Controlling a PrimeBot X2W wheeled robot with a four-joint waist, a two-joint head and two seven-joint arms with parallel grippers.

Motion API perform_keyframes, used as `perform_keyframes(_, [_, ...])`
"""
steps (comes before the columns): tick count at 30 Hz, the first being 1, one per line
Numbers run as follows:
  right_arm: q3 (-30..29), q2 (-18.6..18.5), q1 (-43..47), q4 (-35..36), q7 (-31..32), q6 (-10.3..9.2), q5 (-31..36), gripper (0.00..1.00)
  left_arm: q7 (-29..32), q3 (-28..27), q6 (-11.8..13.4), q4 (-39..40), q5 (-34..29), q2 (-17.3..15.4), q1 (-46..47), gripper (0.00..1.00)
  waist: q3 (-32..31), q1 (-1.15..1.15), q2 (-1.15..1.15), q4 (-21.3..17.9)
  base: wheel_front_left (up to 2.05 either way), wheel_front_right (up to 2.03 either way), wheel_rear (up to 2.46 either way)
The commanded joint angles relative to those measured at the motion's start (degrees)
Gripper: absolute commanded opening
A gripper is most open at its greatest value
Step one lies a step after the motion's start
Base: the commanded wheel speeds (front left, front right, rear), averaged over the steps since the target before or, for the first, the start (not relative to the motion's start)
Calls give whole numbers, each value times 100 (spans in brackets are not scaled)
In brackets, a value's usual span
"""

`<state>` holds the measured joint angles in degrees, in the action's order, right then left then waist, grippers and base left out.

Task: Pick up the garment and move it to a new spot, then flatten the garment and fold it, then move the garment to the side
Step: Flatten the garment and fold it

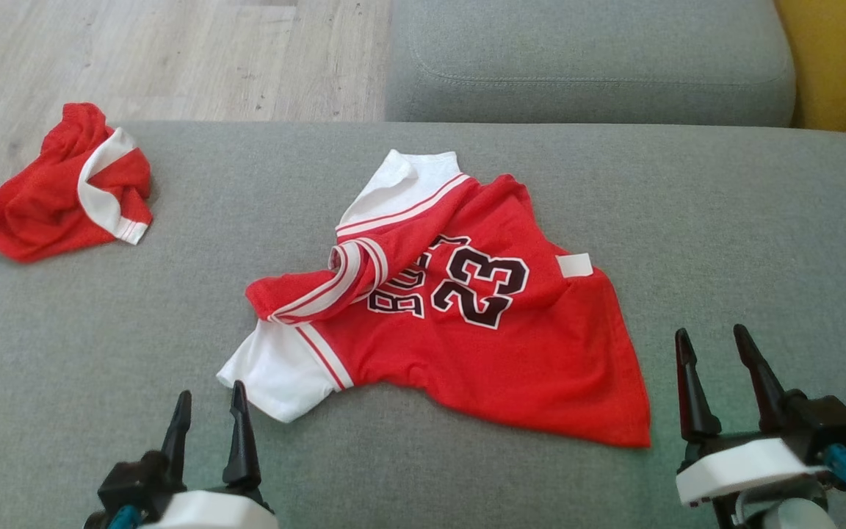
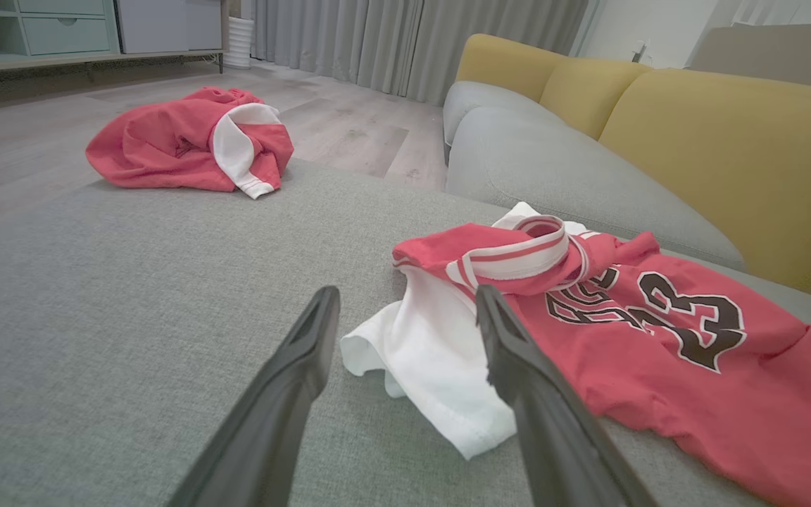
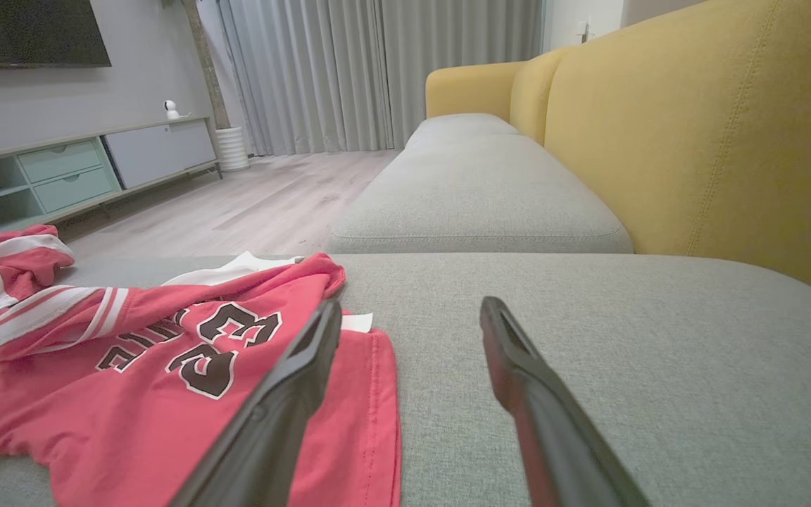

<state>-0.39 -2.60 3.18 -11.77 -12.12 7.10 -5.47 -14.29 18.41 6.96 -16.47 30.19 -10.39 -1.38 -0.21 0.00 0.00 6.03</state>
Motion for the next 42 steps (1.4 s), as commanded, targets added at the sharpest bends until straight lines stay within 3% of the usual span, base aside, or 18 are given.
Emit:
perform_keyframes(1, [157, -28, -100, 149, -88, 39, -2, 100, -71, -245, -18, 131, -60, -32, 199, 100, 6, 0, 0, -5, 0, 0, 0])
perform_keyframes(6, [240, -28, -126, 89, -18, 39, -5, 100, -71, -249, -8, 135, -85, -32, 225, 100, 50, 0, 0, -27, 0, 0, 0])
perform_keyframes(19, [590, -28, 202, -394, 920, 39, -11, 100, -71, -248, -7, 111, -154, 23, 328, 100, 353, 0, 0, 20, 0, 0, 0])
perform_keyframes(32, [701, -28, -211, -1239, 949, 39, 41, 100, -71, -343, -39, 85, -214, -13, 365, 100, 439, 0, 0, 169, 0, 0, 0])
perform_keyframes(33, [734, -28, -247, -1307, 966, 39, 46, 67, -71, -342, -38, 87, -228, -28, 369, 100, 442, 0, 0, 177, 0, 0, 0])
perform_keyframes(34, [767, -28, -278, -1370, 989, 39, 35, 54, -71, -335, -43, 84, -239, -42, 374, 100, 447, 0, 0, 184, 0, 0, 0])
perform_keyframes(35, [798, -28, -304, -1416, 1003, 39, 16, 0, -65, -322, -55, 73, -244, -56, 383, 100, 453, 0, 0, 189, 0, 0, 0])
perform_keyframes(42, [666, -28, -492, -1358, 813, 39, 51, 0, 402, -162, -179, -207, -184, -98, 701, 100, 540, 0, 0, 123, 0, 0, 0])
